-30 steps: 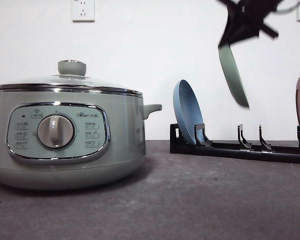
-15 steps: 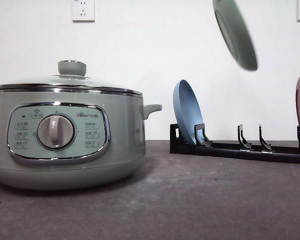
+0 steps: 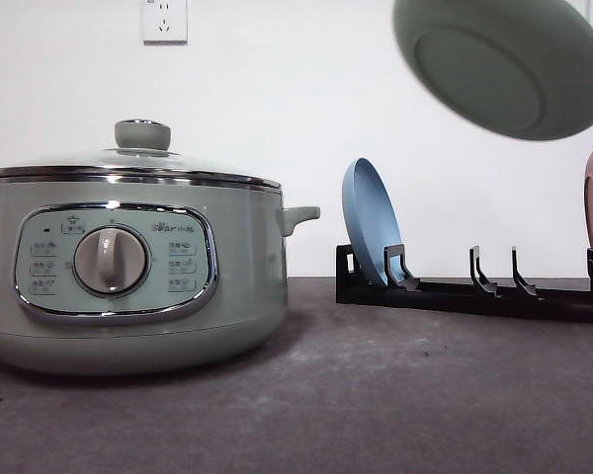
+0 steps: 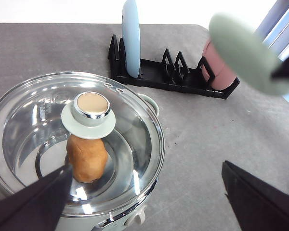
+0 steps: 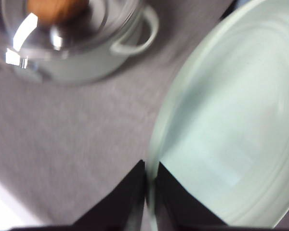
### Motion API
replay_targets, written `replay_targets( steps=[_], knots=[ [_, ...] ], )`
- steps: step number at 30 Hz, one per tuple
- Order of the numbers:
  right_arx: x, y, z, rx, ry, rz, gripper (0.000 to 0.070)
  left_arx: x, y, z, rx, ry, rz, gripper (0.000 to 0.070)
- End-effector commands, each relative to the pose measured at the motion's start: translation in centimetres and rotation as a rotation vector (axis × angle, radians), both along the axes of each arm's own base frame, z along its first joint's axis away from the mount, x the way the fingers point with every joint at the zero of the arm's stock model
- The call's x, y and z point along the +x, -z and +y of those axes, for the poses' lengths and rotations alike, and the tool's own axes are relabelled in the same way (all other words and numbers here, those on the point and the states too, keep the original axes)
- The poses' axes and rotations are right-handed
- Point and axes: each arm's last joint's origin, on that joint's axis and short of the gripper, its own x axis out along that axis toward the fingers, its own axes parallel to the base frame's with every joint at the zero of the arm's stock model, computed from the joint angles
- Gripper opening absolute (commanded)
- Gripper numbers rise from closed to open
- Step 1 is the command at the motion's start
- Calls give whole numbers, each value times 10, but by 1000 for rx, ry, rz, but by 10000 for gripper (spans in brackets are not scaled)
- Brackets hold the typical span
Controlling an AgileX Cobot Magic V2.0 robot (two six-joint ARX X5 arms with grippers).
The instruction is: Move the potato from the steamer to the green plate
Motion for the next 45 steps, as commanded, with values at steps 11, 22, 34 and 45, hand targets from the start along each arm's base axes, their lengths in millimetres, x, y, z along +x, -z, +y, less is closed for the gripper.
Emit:
replay_targets(
  steps=[11,22,34,45],
  knots=[
    [-34,94,50,-219,-140,103,4,-1,-8,0,3,8,-36,634],
    [-58,155,67,-272,-211,117,4,-1,-8,0,3,7,-36,634],
    [-63,200,86,-384,-246,197,4,-1,-8,0,3,8,-35,634],
    [-61,232,88,-431,-230,227,12,-1,-8,0,3,8,-35,634]
  ],
)
